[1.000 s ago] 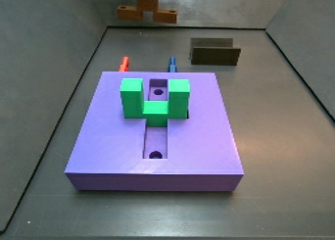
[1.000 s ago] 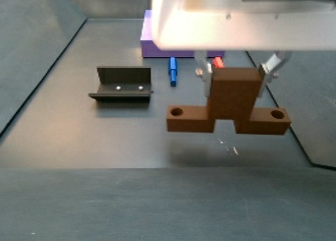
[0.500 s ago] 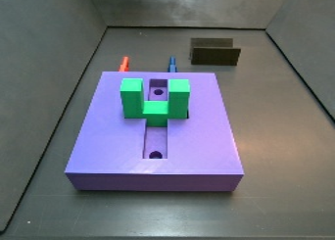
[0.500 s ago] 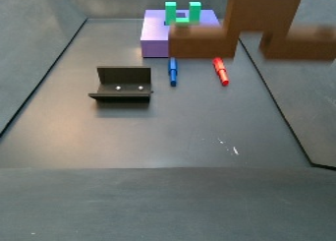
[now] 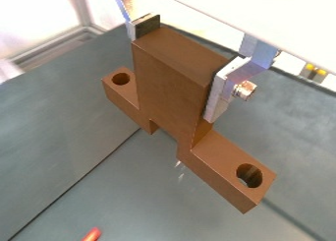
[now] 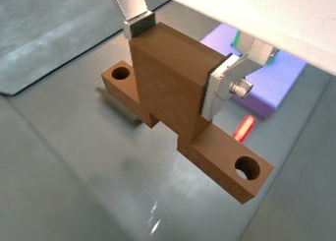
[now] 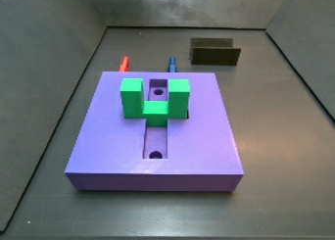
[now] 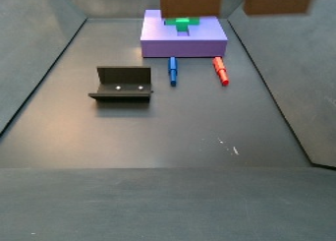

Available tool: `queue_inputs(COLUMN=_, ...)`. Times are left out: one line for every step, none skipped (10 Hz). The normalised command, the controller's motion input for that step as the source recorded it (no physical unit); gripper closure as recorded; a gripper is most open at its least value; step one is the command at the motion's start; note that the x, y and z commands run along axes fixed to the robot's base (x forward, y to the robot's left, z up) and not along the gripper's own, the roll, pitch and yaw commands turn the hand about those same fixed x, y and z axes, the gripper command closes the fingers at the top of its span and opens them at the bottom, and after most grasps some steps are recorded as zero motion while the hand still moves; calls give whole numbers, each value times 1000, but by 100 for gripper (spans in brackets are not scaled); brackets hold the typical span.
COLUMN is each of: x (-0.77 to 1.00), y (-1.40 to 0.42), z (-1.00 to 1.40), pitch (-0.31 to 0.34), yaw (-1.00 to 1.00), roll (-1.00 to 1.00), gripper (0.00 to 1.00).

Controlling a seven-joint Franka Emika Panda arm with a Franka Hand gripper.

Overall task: Pick up the brown object. Move up. Move to above the board. Insert the brown object.
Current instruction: Move to above the board.

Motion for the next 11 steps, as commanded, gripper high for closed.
queue_inputs(x=151, y=-1400, z=131, pitch=5, yaw=87, roll=-25, gripper=100)
queue_inputs(x=151, y=-1400, z=133, pitch=13, yaw=57, roll=-4, gripper=100)
queue_inputs(x=153, y=-1400, z=135, pitch=15, yaw=29, roll=-8, gripper=100)
queue_inputs(x=151, y=-1400, z=137, pitch=17, yaw=23, roll=-25, gripper=100)
queue_inputs(x=153, y=-1400, z=147, pitch=33, yaw=18, roll=3, gripper=100)
queue_inputs(x=159, y=-1400, z=154, pitch=56, yaw=11, roll=-4, gripper=100)
queue_inputs(x=170, y=-1400, z=157, pitch=78, yaw=9, roll=12, gripper=100)
queue_inputs(x=193, y=-1400, z=161, pitch=107, yaw=11, roll=-5, gripper=100)
queue_inputs(x=220, y=-1400, z=164, pitch=136, yaw=8, roll=0, gripper=100)
queue_inputs(x=247, y=-1400, z=173, pitch=156, yaw=8, roll=7, gripper=100)
queue_inputs(x=287, y=-1400, z=193, pitch=164, yaw=10, roll=11, gripper=100)
